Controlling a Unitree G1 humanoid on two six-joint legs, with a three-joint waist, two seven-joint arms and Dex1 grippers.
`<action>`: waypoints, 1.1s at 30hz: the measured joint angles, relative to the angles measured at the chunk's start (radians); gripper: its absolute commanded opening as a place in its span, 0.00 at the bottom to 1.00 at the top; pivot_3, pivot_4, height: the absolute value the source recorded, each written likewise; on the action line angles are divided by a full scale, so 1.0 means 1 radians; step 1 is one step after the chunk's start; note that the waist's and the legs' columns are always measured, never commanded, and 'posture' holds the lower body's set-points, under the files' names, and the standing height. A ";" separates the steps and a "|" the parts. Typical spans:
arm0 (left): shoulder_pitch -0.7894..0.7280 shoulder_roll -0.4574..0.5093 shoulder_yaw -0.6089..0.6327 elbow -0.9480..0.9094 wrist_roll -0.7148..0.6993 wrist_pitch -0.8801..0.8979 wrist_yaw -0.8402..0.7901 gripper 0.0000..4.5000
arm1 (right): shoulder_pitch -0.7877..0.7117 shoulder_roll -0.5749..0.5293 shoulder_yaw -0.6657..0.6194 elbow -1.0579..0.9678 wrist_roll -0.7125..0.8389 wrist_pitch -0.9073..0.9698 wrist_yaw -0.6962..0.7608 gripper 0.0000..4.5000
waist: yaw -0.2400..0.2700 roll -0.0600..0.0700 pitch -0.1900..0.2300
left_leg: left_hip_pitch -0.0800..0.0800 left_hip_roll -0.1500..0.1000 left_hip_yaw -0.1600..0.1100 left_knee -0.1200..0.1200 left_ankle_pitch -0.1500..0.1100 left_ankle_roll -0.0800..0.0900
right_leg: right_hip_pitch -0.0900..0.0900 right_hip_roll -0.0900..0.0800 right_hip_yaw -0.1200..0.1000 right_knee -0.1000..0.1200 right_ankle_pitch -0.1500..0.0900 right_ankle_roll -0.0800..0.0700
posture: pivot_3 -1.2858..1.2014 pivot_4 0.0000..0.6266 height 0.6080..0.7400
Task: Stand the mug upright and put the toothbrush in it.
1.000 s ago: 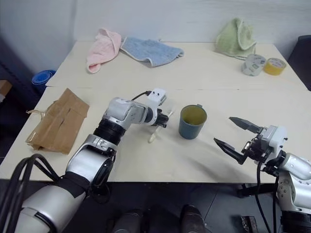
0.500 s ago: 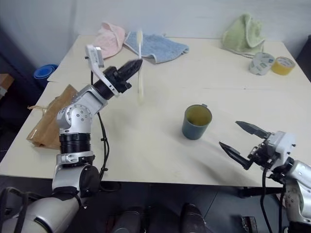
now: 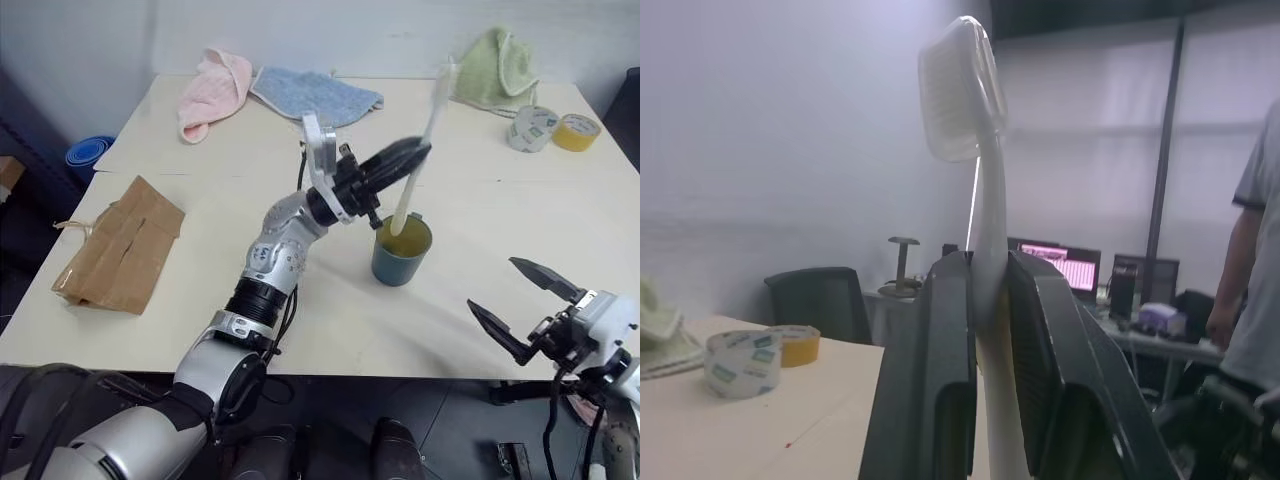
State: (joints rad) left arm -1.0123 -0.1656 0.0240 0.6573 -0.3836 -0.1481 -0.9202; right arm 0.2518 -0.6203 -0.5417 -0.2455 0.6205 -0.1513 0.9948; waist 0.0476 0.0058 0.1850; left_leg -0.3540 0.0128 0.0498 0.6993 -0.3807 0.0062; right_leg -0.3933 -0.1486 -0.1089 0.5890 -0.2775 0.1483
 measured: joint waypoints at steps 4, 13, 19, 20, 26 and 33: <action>0.002 -0.003 -0.006 0.047 0.010 -0.060 -0.034 0.31 | 0.037 0.038 -0.013 -0.032 0.018 0.003 -0.027 1.00 | 0.004 0.000 0.000 | 0.000 0.000 0.000 0.000 0.000 0.000 | 0.000 0.000 0.000 0.000 0.000 0.000 | 0.52 0.24 1.00; 0.027 -0.003 -0.012 0.057 0.015 -0.112 -0.030 0.96 | 0.023 0.077 0.005 -0.075 0.048 0.022 -0.066 1.00 | 0.004 0.000 0.000 | 0.000 0.000 0.000 0.000 0.000 0.001 | 0.000 0.000 0.000 0.000 0.000 0.000 | 0.52 0.24 1.00; 0.187 0.183 -0.018 -0.214 -0.002 0.073 -0.030 0.98 | -0.024 0.037 0.034 -0.060 0.050 0.026 -0.003 1.00 | -0.022 0.001 -0.001 | 0.001 0.002 0.000 0.000 0.000 0.000 | 0.000 0.000 0.000 0.003 0.000 -0.001 | 0.52 0.24 1.00; 0.213 0.237 -0.006 -0.264 -0.004 0.107 -0.030 0.98 | -0.024 0.028 0.033 -0.056 0.051 0.028 0.015 1.00 | -0.024 0.001 -0.001 | 0.002 0.002 -0.001 0.000 0.000 0.000 | 0.000 0.001 0.000 0.003 0.000 -0.001 | 0.52 0.24 1.00; 0.471 0.574 0.028 -0.568 0.006 0.249 -0.073 0.98 | -0.101 -0.063 0.064 0.033 0.068 0.048 0.158 1.00 | -0.034 0.002 -0.001 | 0.003 0.002 -0.002 0.000 0.000 0.000 | 0.000 0.000 0.000 0.004 0.000 -0.001 | 0.52 0.24 1.00; 1.143 0.874 0.330 -0.934 0.042 0.299 -0.099 0.98 | -0.285 -0.143 0.177 0.292 0.008 -0.036 0.447 1.00 | -0.024 0.001 0.001 | 0.002 0.002 -0.005 0.002 -0.001 -0.001 | 0.003 0.000 0.000 0.001 -0.001 -0.001 | 0.52 0.24 1.00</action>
State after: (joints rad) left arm 0.1304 0.7089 0.3544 -0.2768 -0.3416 0.1504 -1.0196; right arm -0.0334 -0.7629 -0.3648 0.0468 0.6285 -0.1877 1.4416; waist 0.0232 0.0071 0.1857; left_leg -0.3521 0.0151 0.0453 0.7009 -0.3819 0.0053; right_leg -0.3907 -0.1490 -0.1090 0.5900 -0.2780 0.1470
